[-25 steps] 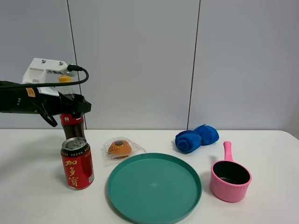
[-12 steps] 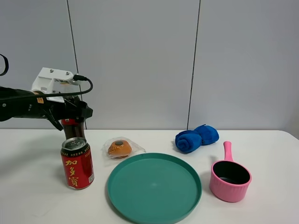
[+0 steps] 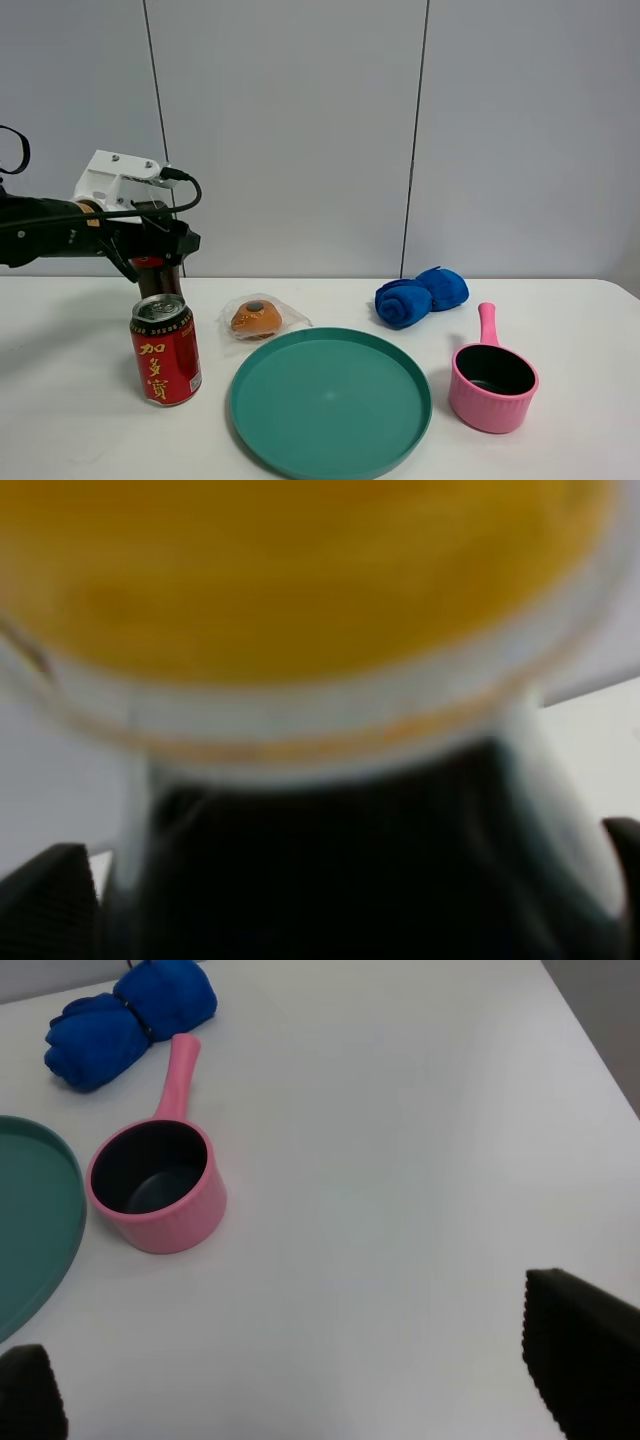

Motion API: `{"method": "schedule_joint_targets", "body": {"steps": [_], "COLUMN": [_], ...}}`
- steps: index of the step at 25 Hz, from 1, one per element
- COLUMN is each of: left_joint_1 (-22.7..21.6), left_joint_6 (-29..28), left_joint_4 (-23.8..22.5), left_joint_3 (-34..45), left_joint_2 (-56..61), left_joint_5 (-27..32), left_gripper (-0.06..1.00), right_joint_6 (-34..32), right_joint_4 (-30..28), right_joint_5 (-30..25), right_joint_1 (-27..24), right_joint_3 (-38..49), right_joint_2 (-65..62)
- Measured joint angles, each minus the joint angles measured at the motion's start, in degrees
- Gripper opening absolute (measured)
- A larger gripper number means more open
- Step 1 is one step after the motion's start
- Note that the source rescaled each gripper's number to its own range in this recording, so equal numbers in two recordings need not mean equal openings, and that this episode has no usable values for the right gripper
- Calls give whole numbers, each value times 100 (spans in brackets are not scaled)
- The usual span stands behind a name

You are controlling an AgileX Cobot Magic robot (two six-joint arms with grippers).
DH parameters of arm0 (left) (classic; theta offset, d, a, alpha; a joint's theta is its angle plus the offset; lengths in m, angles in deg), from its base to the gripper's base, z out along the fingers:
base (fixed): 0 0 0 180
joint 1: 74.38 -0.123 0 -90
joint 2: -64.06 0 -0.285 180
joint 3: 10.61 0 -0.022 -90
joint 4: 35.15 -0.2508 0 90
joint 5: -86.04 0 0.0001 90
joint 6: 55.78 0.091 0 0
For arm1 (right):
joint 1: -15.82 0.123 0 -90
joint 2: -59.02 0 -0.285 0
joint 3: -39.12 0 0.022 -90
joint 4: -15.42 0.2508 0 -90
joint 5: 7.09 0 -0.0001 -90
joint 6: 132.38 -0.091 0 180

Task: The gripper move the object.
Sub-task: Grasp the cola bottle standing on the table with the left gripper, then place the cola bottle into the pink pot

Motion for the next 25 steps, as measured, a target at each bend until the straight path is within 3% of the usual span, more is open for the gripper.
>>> {"method": "schedule_joint_targets", "body": {"steps": [3,6,8,12,17,20,25], "left_joint_1": [0,-21,-41,-59,-59,-59,-54], "left_joint_6": [0,0,0,-6,-23,-163,-1347], "left_joint_4": [0,0,0,-22,-47,-338,-1296], "left_joint_3": [-22,-22,-22,-22,-22,-17,0], "left_joint_2": [-6,-6,-6,-6,3,190,978], "left_joint_5": [-6,-6,-6,-11,-5,254,451], "left_gripper": [99,87,65,3,2,1,1], "right_joint_6": [0,0,0,0,0,0,0], "right_joint_4": [0,0,0,0,0,0,0], "right_joint_5": [0,0,0,0,0,0,0], "right_joint_1": [0,0,0,0,0,0,0], "right_joint_3": [0,0,0,0,0,0,0], "right_joint_2": [0,0,0,0,0,0,0]}}
